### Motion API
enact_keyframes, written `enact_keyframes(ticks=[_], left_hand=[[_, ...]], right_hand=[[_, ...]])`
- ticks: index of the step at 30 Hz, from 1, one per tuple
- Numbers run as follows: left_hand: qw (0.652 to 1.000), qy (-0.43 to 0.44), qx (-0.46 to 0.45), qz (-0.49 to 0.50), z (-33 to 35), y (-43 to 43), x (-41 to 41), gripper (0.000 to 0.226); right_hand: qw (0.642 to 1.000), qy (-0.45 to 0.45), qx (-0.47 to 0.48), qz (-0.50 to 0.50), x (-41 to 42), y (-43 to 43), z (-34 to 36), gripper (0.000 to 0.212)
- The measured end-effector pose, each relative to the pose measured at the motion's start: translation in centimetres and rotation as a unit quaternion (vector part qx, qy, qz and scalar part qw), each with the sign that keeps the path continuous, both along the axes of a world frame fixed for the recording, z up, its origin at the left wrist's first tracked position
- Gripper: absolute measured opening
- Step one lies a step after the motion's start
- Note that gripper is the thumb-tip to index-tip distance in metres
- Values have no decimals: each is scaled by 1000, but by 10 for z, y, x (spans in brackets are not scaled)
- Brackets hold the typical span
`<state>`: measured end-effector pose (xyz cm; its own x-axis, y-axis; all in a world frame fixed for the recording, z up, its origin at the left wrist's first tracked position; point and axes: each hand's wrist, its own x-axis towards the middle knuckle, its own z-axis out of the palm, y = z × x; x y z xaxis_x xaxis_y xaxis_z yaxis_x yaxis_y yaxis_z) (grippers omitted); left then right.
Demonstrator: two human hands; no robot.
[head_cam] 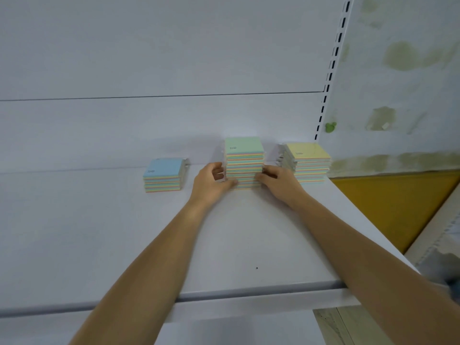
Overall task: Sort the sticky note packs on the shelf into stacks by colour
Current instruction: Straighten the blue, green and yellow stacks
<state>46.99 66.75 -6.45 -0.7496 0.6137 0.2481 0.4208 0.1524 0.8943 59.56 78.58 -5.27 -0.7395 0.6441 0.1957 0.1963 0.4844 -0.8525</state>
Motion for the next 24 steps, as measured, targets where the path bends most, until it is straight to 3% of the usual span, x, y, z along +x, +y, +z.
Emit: enact_keyframes(ticks=[7,14,21,24], left_hand=[[1000,12,-15,-6,3,0,1,45],[998,-57,6,-18,4,-3,0,50],[1000,-7,-14,-3,7,-2,7,48],[998,21,-12,54,11,-4,12,60]], right_hand=[[999,16,-19,39,1,0,1,34],[999,6,28,17,-2,1,-3,33],[995,0,90,-50,-4,-4,-7,23],[986,53,123,-95,3,-12,1,30]])
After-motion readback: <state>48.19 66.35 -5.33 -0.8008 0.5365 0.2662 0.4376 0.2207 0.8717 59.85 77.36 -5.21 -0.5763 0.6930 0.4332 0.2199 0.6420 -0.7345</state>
